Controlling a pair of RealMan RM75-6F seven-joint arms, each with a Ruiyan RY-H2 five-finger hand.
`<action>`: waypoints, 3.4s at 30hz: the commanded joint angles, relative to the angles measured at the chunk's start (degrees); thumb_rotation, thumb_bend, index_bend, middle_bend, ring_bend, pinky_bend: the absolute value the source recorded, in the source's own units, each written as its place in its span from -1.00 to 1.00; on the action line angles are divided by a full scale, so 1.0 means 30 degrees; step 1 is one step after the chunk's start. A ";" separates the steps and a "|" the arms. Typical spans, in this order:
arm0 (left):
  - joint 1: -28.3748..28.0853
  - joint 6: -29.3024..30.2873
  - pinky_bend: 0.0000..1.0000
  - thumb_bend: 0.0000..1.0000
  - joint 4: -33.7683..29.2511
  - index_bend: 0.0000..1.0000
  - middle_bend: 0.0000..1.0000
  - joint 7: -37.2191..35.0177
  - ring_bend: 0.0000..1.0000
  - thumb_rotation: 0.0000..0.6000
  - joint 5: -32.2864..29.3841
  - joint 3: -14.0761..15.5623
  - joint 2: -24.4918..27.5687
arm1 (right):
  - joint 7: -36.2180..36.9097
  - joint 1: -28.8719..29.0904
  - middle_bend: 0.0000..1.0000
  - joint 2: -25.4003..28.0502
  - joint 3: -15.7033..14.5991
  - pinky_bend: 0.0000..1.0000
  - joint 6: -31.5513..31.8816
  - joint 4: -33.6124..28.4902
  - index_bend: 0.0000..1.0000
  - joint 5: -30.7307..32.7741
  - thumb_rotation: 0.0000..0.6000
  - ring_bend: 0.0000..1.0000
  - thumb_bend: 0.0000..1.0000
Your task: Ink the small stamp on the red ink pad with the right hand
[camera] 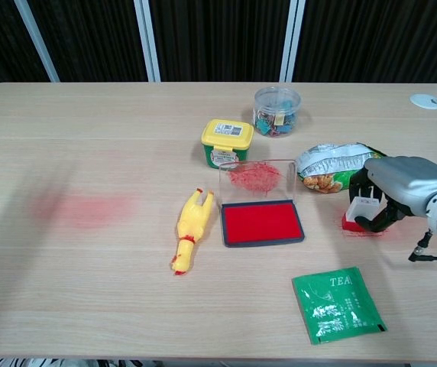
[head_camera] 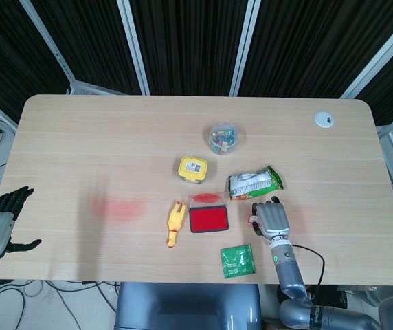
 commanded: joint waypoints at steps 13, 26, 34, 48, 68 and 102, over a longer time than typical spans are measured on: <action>0.0000 0.0008 -1.00 -1.00 -0.0014 -1.00 -1.00 -0.0041 -1.00 1.00 0.0026 0.0003 0.0011 | -0.0809 0.0220 0.14 0.0690 0.0291 -0.58 0.0342 -0.1927 0.36 -0.0077 1.00 -0.11 0.12; 0.0025 0.0082 -1.00 -1.00 -0.0003 -1.00 -1.00 -0.0210 -1.00 1.00 0.0131 0.0005 0.0052 | -0.2314 0.1080 0.18 0.0649 0.0915 -0.58 0.0680 -0.4372 0.40 0.0739 1.00 -0.07 0.13; -0.0008 0.0017 -1.00 -1.00 0.0016 -1.00 -1.00 -0.0322 -1.00 1.00 0.0100 -0.0020 0.0070 | -0.2590 0.1643 0.18 -0.0191 0.1108 -0.58 0.0738 -0.4456 0.41 0.1117 1.00 -0.07 0.13; -0.0074 -0.0129 -1.00 -1.00 -0.0007 -1.00 -1.00 -0.0511 -1.00 1.00 0.0051 -0.0041 0.0109 | -0.1114 0.2149 0.19 -0.2456 0.1271 -0.58 0.0724 -0.2617 0.42 0.0654 1.00 -0.06 0.14; -0.0141 -0.0277 -1.00 -1.00 -0.0051 -1.00 -1.00 -0.0515 -1.00 1.00 -0.0149 -0.0088 0.0138 | -0.0136 0.2677 0.19 -0.4527 0.1517 -0.58 0.0028 0.0422 0.43 0.0320 1.00 -0.06 0.15; -0.0198 -0.0403 -1.00 -1.00 -0.0061 -1.00 -1.00 -0.0595 -1.00 1.00 -0.0218 -0.0088 0.0166 | -0.0041 0.2505 0.21 -0.5133 0.1509 -0.58 -0.0450 0.1754 0.45 0.0211 1.00 -0.04 0.15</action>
